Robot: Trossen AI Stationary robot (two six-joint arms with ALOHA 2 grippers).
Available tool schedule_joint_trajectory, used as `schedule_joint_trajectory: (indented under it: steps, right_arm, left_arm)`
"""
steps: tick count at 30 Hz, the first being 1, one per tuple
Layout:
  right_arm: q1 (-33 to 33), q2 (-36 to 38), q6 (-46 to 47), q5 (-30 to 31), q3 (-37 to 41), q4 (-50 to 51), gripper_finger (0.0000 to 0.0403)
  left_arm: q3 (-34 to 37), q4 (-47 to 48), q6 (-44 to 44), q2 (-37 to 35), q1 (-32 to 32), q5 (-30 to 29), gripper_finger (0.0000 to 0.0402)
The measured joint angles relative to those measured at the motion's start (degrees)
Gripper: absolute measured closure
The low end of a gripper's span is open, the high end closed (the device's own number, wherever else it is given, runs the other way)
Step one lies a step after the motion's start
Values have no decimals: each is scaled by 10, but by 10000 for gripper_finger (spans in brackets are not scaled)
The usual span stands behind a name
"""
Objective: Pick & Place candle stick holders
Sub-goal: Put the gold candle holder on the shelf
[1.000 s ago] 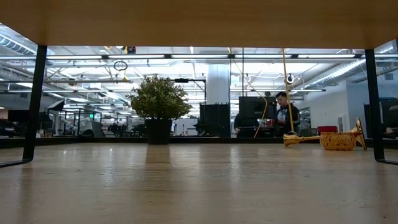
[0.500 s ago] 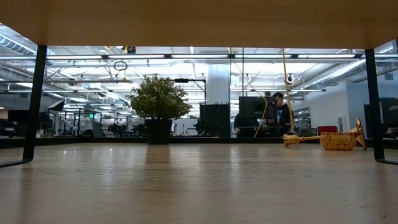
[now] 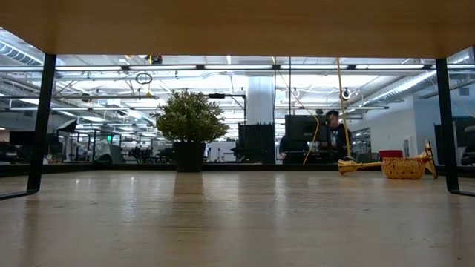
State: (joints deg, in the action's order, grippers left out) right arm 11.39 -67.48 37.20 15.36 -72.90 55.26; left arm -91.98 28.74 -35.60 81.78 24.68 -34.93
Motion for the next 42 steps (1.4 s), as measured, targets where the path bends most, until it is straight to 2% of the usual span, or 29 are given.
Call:
schedule_joint_trajectory:
  steps: [6, 13, 18, 23, 29, 37, 42]
  right_arm:
    - [-89, -6, -2, -36, 0, 27, 403]
    - [-184, -7, 0, -36, 0, 71, 403]
    - [-241, -10, -20, -38, 0, 103, 403]
    - [-297, -19, -44, -94, 15, 106, 403]
    - [-356, -38, -86, -156, 83, 98, 403]
    - [-410, -44, -128, -157, 181, 48, 403]
    - [-444, -44, -137, -160, 213, 15, 403]
  left_arm:
    - [0, 2, 42, -6, -41, 58, 399]
    - [0, 10, 96, -5, -77, 160, 399]
    - [0, 22, 103, -4, -94, 195, 399]
    - [0, 35, 111, -4, -105, 202, 399]
    - [0, 45, 113, -4, -113, 200, 399]
    - [0, 58, 113, -4, -113, 199, 399]
    - [0, 59, 113, -4, -113, 199, 399]
